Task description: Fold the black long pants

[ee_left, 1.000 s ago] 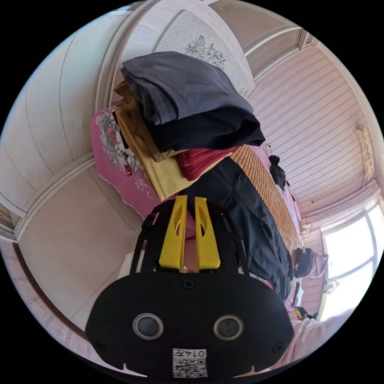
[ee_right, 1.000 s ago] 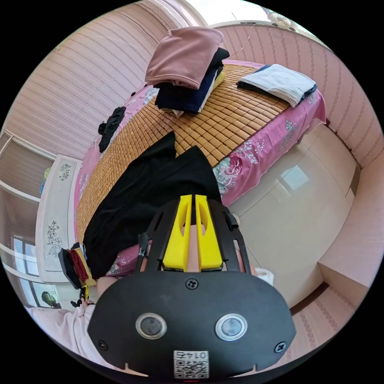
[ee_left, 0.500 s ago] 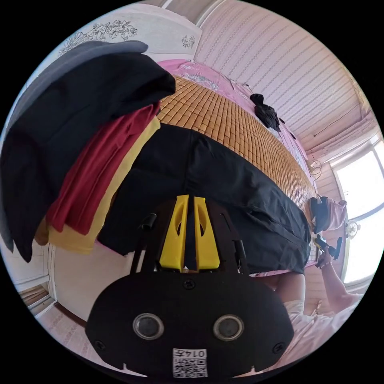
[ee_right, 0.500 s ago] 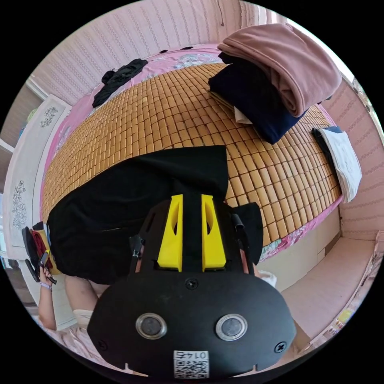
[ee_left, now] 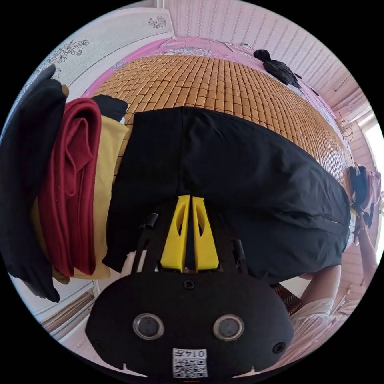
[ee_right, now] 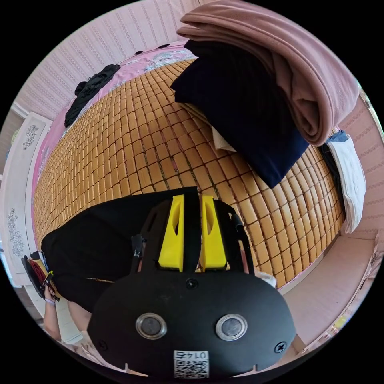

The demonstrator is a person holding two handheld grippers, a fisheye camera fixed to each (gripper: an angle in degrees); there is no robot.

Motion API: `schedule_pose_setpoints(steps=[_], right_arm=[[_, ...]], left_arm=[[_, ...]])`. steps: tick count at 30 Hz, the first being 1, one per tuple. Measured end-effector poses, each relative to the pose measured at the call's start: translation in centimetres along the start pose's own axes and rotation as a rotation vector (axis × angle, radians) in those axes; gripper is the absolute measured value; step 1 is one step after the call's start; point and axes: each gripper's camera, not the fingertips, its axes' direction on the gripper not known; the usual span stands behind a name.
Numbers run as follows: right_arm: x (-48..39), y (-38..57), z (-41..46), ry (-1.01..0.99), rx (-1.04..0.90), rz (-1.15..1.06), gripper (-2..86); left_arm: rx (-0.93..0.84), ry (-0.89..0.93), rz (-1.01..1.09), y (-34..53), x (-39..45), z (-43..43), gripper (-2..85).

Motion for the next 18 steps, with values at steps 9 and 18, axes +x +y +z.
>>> schedule_pose_setpoints(steps=[9,18], right_arm=[[0.2,-2.9,-2.2,-0.048,0.062,-0.137,1.8],[-1.1,-3.8,-5.2,-0.044,0.090,-0.269,8.0]], left_arm=[[-0.019,-0.094,0.075,-1.7,4.3,1.3,-1.0],[0.041,-0.040,0.012,-0.2,5.8,2.0,-0.9]])
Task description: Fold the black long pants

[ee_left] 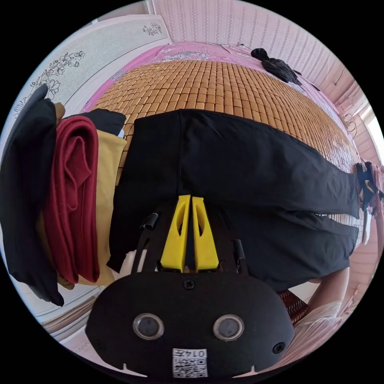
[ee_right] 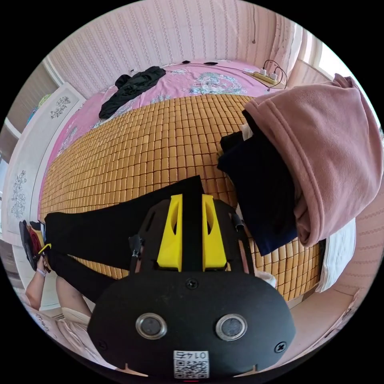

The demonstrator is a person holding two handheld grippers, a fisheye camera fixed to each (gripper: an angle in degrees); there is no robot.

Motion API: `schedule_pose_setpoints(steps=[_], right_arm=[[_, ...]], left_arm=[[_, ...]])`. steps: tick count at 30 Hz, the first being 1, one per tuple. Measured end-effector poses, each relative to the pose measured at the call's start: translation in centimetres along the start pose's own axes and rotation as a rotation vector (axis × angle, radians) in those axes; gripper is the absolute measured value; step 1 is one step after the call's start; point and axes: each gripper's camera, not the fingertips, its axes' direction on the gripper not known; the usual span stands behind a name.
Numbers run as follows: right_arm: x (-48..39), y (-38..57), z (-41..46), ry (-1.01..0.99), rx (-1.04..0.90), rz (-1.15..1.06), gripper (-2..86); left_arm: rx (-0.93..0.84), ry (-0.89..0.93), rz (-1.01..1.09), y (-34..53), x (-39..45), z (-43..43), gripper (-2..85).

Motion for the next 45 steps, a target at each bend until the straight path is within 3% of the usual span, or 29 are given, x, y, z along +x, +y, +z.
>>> schedule_pose_setpoints(steps=[4,10,12,19,22,27,30,34,38,45], right_arm=[[1.3,7.9,-2.3,-0.033,0.032,0.030,9.3],[7.2,25.2,-2.6,-0.106,-0.042,0.456,13.5],[8.6,30.7,-1.6,-0.232,-0.084,0.630,14.9],[10.4,36.3,0.2,-0.487,-0.046,0.865,13.0],[9.7,34.9,-1.6,-0.365,0.019,0.731,11.6],[5.1,29.3,-3.8,-0.098,0.131,0.294,11.3],[3.7,27.2,-2.8,0.018,0.107,0.167,11.8],[4.3,26.6,-0.3,0.048,-0.022,0.175,10.2],[4.4,28.4,-1.1,0.008,-0.018,0.187,0.4],[3.8,35.2,-10.0,-0.110,0.225,0.164,-0.9]], left_arm=[[0.091,0.087,-0.034,1.6,0.4,-1.6,-0.7],[0.156,0.249,0.063,6.0,3.2,-4.3,-0.6],[0.138,0.279,0.080,7.4,4.2,-4.1,-0.2],[0.073,0.433,0.075,11.8,6.3,-3.4,3.2],[0.074,0.401,0.185,13.3,8.0,-4.3,4.1],[0.093,0.399,0.392,15.1,12.1,-5.3,5.7],[0.118,0.378,0.529,15.6,15.9,-5.5,6.7],[0.151,0.377,0.742,16.0,22.1,-5.2,8.9],[0.155,0.374,0.904,16.2,27.5,-4.2,9.4],[0.240,0.305,1.251,18.3,36.5,-3.8,10.2]])
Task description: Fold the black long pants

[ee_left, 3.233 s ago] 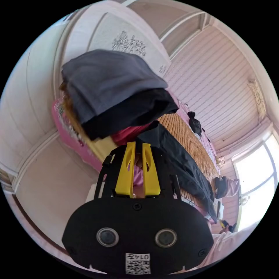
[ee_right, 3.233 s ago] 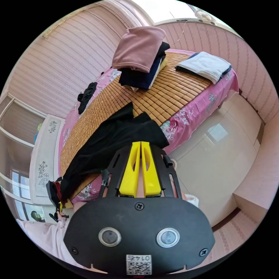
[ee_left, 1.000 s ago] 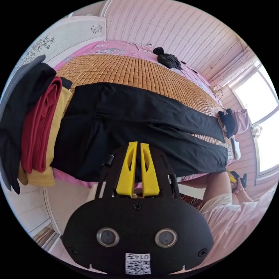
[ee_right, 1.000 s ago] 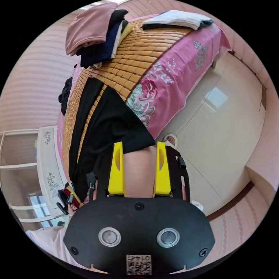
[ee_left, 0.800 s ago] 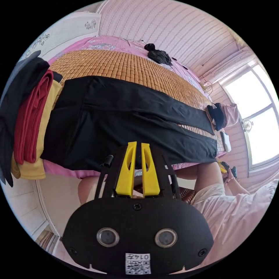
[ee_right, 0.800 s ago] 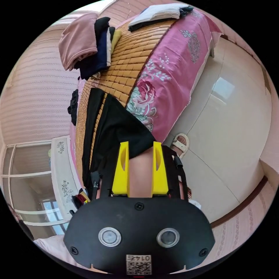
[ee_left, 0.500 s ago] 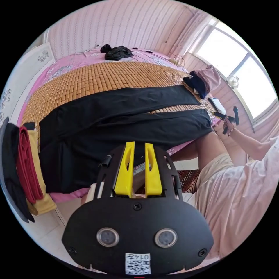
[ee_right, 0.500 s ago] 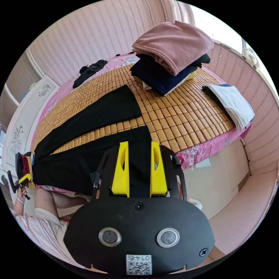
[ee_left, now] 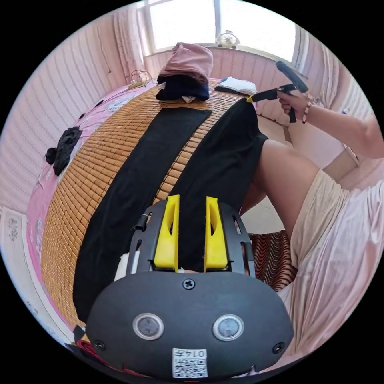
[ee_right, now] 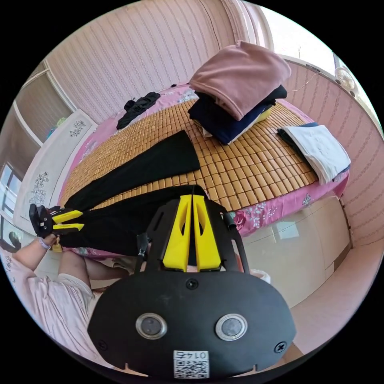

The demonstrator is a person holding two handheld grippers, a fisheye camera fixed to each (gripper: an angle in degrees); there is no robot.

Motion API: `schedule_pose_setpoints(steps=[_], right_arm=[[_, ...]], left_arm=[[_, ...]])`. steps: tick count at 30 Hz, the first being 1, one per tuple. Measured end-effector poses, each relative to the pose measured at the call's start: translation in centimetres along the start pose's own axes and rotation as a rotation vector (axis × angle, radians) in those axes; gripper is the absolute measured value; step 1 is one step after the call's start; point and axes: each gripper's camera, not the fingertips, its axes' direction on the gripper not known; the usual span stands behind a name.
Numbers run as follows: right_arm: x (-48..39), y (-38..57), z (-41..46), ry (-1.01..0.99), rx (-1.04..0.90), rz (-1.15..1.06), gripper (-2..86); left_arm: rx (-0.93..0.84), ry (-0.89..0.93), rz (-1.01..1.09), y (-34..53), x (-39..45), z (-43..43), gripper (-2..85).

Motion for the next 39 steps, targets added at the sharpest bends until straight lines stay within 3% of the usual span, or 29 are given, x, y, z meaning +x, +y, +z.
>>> schedule_pose_setpoints(steps=[6,9,11,14,16,21,26,29,33,39], right_arm=[[-2.1,3.6,-9.5,-0.071,0.238,-0.072,-0.9],[-3.1,4.9,-13.0,-0.113,0.317,-0.128,-0.9],[-3.9,5.4,-14.5,-0.088,0.337,-0.180,-0.9],[-4.6,5.2,-15.5,0.008,0.353,-0.244,-0.8],[-3.5,3.8,-14.5,0.037,0.314,-0.222,-0.7],[2.7,-1.5,-6.0,0.091,0.168,0.074,1.6],[6.6,0.7,-1.8,0.046,0.054,0.193,6.3],[9.9,4.9,0.1,0.020,-0.006,0.331,9.1],[14.5,10.5,2.4,-0.168,-0.042,0.603,13.7],[17.1,11.3,5.6,-0.319,-0.146,0.738,9.8]], left_arm=[[0.020,0.028,0.127,-3.1,1.9,1.1,9.4],[-0.052,-0.001,0.173,-3.7,2.7,1.8,4.8],[-0.094,-0.069,0.194,-3.7,3.1,1.7,1.1],[-0.007,-0.116,0.227,-2.7,2.8,-0.5,0.0],[0.042,-0.068,0.123,-2.3,0.7,-1.8,0.3],[0.003,-0.011,-0.231,-1.8,-5.6,-0.4,6.5],[0.012,0.066,-0.435,4.1,-9.7,-2.1,7.4],[0.006,0.060,-0.582,11.1,-11.6,-4.1,7.3],[-0.022,0.053,-0.886,22.7,-13.9,-7.1,7.2],[0.040,-0.030,-1.342,37.0,-15.3,-11.7,7.4]])
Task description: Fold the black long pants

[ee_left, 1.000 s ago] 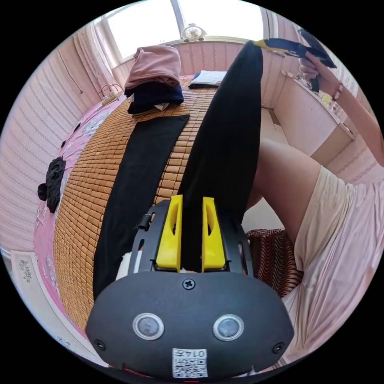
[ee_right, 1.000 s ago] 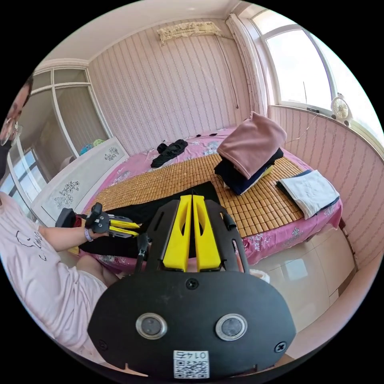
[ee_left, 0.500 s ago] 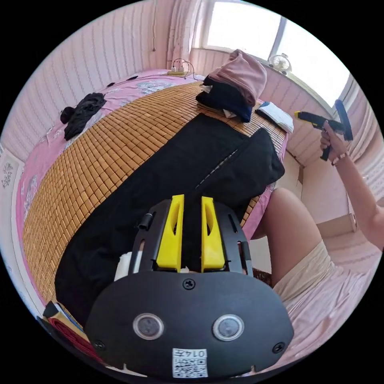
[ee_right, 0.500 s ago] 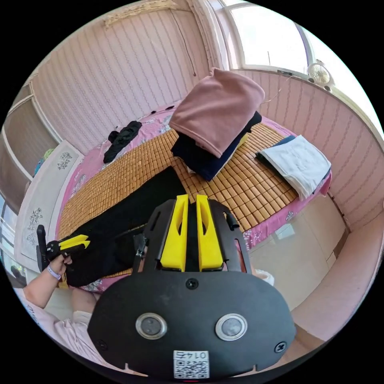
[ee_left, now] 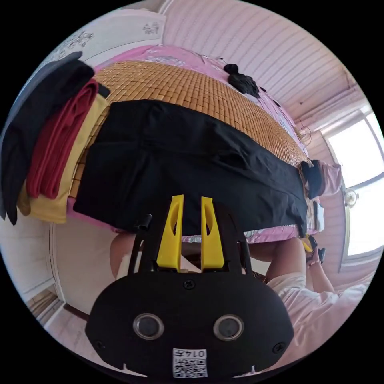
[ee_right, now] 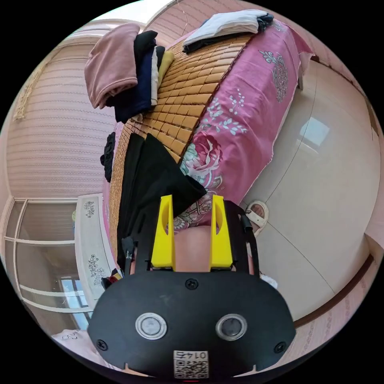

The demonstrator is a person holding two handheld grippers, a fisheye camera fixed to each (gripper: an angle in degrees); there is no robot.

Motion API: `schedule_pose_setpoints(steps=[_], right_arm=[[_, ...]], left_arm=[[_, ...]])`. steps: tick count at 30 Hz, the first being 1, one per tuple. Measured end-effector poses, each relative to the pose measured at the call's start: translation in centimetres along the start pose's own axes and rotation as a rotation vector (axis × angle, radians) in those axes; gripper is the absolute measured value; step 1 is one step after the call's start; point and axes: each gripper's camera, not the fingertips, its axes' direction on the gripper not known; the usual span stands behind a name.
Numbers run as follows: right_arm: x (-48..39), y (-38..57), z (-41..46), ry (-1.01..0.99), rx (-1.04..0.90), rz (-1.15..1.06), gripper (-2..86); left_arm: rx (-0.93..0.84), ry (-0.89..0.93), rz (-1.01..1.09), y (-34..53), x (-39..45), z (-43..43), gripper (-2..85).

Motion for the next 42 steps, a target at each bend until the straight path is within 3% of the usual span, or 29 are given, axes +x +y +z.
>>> schedule_pose_setpoints(steps=[4,8,14,17,20,24,27,33,38,42], right_arm=[[-1.9,-0.3,-2.0,0.016,0.026,-0.086,2.8],[-5.2,0.8,-6.8,0.118,0.199,-0.269,1.3],[-7.1,0.3,-7.0,0.216,0.107,-0.327,0.9],[-7.3,0.0,-7.2,0.175,0.104,-0.283,0.9],[-8.2,-0.1,-6.5,0.287,0.046,-0.287,0.9],[-10.1,0.4,-5.3,0.384,-0.024,-0.340,0.9],[-11.2,0.6,-5.7,0.384,-0.011,-0.342,0.9],[-13.3,1.2,-6.9,0.421,0.013,-0.376,0.8],[-14.5,1.4,-6.1,0.451,-0.012,-0.378,0.8],[-16.3,1.6,-5.3,0.466,-0.017,-0.389,0.8]], left_arm=[[0.030,0.002,-0.179,0.7,-6.3,-1.8,7.5],[0.100,0.038,-0.289,1.3,-10.4,-3.3,8.2],[0.137,0.080,-0.449,2.4,-16.6,-4.9,10.9],[0.158,0.154,-0.490,2.6,-19.0,-5.5,12.1],[0.156,0.234,-0.545,2.5,-21.4,-5.5,12.6],[0.110,0.260,-0.589,1.6,-23.9,-5.6,10.0],[0.059,0.213,-0.630,1.3,-25.3,-6.5,1.9],[0.303,0.237,-0.512,3.3,-27.4,-12.8,-0.7],[0.209,0.189,-0.580,5.1,-29.7,-13.9,4.0],[0.206,0.343,-0.670,4.5,-30.3,-11.8,11.0]])
